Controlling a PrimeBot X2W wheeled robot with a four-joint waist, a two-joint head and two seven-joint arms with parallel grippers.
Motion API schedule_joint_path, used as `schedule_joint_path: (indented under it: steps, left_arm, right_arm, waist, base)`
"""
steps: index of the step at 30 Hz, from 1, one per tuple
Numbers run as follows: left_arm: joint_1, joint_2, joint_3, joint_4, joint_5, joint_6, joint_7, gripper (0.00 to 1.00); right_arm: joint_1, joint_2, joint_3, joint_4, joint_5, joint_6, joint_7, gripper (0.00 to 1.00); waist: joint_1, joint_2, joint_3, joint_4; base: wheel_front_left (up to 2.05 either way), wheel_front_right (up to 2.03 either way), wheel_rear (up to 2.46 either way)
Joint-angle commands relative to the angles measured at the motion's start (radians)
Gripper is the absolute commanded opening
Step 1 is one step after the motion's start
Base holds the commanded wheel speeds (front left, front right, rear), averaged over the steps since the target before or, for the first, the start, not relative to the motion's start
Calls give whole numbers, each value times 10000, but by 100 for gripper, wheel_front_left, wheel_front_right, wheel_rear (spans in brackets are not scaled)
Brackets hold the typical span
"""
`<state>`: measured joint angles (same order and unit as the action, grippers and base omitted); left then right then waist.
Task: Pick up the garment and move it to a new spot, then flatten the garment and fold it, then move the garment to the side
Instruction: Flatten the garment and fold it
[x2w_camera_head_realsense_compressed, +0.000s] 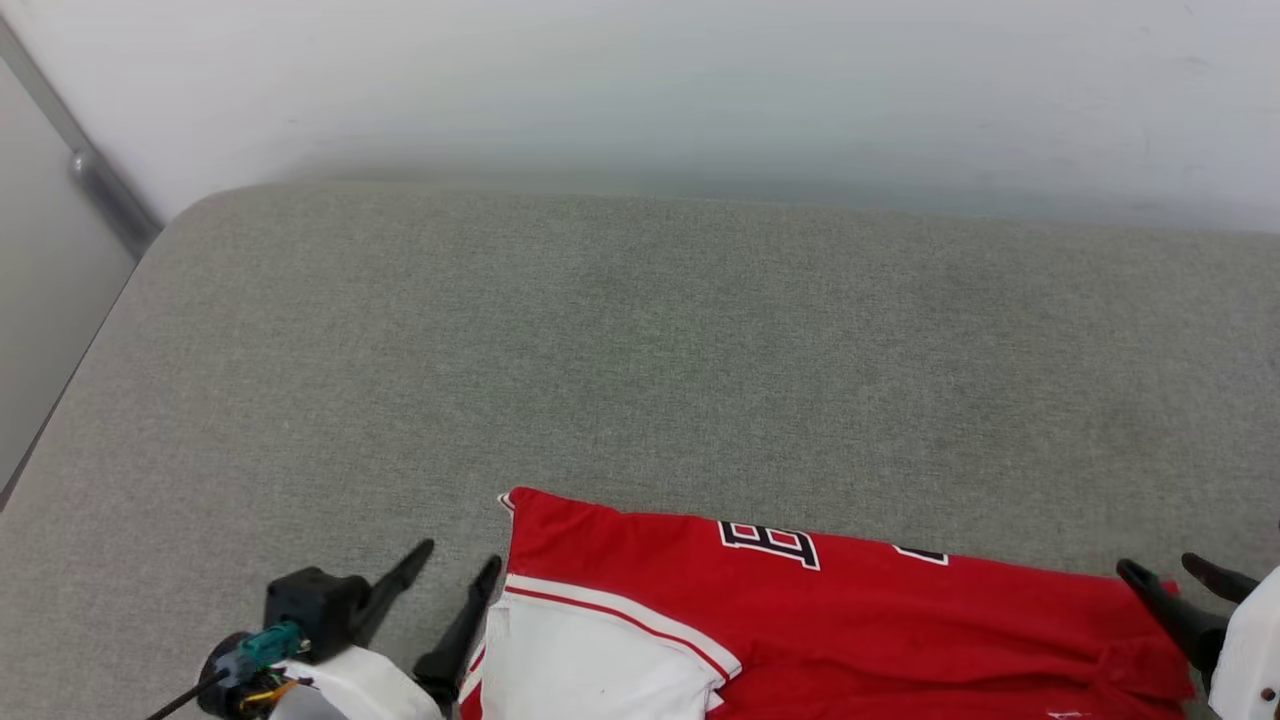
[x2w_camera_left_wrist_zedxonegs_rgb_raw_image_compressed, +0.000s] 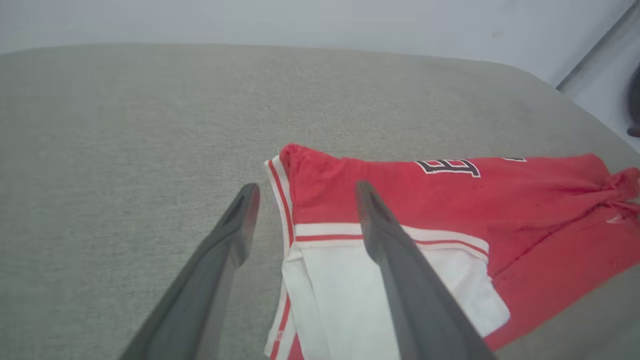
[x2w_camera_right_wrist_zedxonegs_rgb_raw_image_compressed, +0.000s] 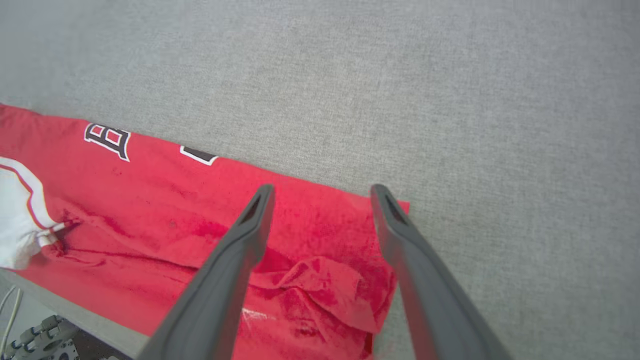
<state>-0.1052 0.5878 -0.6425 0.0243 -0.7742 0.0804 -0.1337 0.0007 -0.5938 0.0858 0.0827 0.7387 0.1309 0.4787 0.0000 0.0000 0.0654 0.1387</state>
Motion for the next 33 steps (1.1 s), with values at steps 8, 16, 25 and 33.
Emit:
schedule_joint_path:
  steps: [8,16,25,33]
  left_arm:
    - [292,-490,1485,-415,2344,1542,-1320,100]
    - [1249,-1629,3351,-1288,4024,1387,-1322,100]
    - [1631,-2604,4380,-1234,5455,347,-1314,100]
    - [1494,-3289,5028,-1102,5901,-401,-1315,100]
  right_arm:
    - [565,1971,-2371,-301,-1305,-2,1023,100]
    - [937,3792,-3939,-321,-2317,-3,1658,100]
    - [983,4716,-4763,391,-3344,-3,1808,100]
    - [940,5295,-3813,949,-2801,56,1966,100]
  waist:
    - [0,0,-2,46]
    - [0,0,197,175]
    - [0,0,572,432]
    - [0,0,820,587]
  base:
    - [0,0,0]
    - [0,0,0]
    - [0,0,0]
    - [0,0,0]
